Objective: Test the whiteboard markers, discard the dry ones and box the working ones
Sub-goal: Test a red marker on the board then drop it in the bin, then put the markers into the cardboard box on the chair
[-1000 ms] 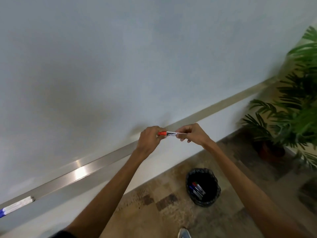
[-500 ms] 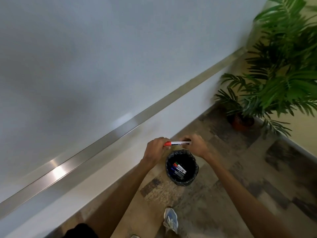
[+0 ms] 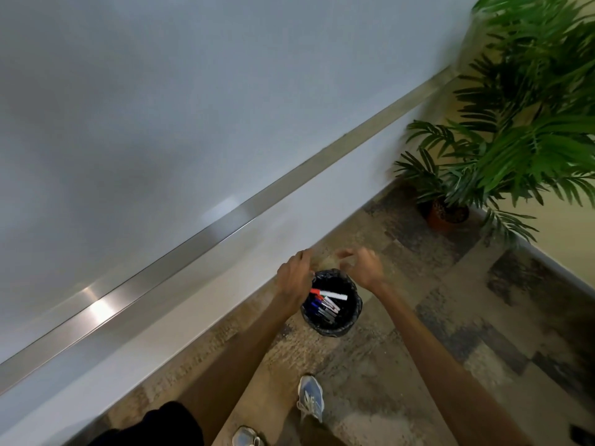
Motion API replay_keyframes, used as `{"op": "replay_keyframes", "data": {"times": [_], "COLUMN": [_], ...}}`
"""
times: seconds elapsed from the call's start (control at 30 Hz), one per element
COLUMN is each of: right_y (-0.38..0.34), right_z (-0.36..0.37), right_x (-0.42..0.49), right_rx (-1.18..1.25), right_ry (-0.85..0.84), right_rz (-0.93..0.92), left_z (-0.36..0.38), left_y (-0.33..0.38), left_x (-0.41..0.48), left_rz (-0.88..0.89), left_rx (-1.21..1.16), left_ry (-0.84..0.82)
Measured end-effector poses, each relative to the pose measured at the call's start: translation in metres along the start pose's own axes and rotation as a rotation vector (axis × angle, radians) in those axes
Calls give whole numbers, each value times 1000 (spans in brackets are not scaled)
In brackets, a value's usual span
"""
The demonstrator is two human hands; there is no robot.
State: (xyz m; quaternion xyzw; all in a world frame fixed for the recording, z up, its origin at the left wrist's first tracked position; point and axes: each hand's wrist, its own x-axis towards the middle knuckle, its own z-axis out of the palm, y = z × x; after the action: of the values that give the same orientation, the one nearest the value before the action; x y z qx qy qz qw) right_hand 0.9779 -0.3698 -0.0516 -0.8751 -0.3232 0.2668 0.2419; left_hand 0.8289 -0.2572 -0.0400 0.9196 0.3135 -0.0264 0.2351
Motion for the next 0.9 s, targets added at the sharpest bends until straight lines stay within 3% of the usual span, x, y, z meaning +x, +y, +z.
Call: {"op": "replay_keyframes", "data": {"times": [0.17,0.67,0.9], "right_y": [-29,-165,-227], "right_z": [15,90,136], "right_x": [2,-5,-45], "right_rx": [54,309,355], "right_ry": [18,-7,-128], "right_rz": [-85,-364,-534], "left_z": [-11,-75,-97], "left_y": [-10,-100,-145], "left_x": [-4,-75,-148], "left_rz": [-43,-422,-587], "left_rx": [-49,-232,-236], "left_ry": [84,441,587]}}
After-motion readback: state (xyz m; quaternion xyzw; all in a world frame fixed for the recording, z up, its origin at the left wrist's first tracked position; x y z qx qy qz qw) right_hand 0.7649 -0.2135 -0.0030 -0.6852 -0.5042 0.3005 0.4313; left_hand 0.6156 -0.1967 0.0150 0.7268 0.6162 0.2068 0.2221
